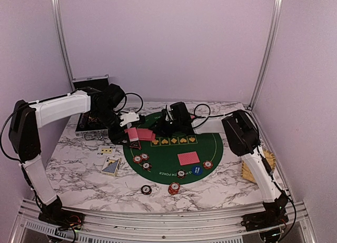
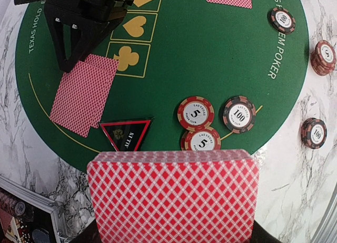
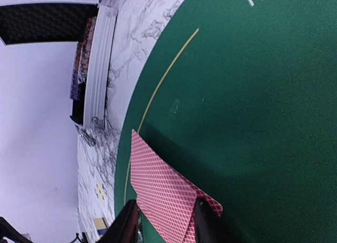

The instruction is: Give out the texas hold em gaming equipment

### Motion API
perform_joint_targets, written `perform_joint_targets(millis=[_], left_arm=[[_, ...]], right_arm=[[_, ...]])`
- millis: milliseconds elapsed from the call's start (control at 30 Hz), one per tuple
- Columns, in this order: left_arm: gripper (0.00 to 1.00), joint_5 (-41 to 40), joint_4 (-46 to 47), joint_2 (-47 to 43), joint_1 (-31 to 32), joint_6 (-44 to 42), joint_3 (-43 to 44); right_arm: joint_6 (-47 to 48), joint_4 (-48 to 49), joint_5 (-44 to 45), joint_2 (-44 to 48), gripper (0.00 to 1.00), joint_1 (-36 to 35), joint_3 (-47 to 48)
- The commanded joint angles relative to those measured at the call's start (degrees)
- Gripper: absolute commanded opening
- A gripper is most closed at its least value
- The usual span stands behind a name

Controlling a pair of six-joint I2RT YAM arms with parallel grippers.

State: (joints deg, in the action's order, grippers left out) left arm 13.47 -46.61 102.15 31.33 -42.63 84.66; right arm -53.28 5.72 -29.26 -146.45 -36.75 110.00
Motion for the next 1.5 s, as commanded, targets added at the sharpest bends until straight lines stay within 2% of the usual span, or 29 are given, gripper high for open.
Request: perform_joint_targets(millis=[0, 167, 367, 500, 733, 1100, 1467], left_arm=[[0.00, 1.37, 0.03, -2.15, 0.22, 0.01, 0.59], [0.00, 1.23, -0.10, -2.09, 0.35, 0.09, 0.85], [0.00, 1.45, -0.24, -1.95, 0.40, 0.18, 1.32], [0.00, 1.78, -0.23, -1.44, 0.40, 0.18, 2.18], [0.00, 1.28, -0.24, -0.23, 1.15, 0.09, 3.67], [0.00, 0.74, -0.50, 1.25, 2.68, 0.66, 5.20], [0.00, 0.90, -0.85, 2.24, 3.54, 0.45, 6.19]], right_arm=[[3.81, -4.13, 2.29, 3.53, 0.42, -0.01, 0.88], [6.70, -6.42, 2.34, 6.82, 0.58, 0.82, 0.20], [9.59, -8.23, 1.21, 13.28, 0.74, 1.98, -5.49], [8.34, -1.85, -3.70, 19.23, 0.80, 2.21, -14.12], [4.49, 5.06, -12.95, 24.95, 0.86, 0.23, -23.74], [-3.54, 16.33, -20.11, 24.16, 0.88, -3.73, -25.61], [-5.02, 17.26, -22.53, 20.84, 0.87, -5.21, -22.97]])
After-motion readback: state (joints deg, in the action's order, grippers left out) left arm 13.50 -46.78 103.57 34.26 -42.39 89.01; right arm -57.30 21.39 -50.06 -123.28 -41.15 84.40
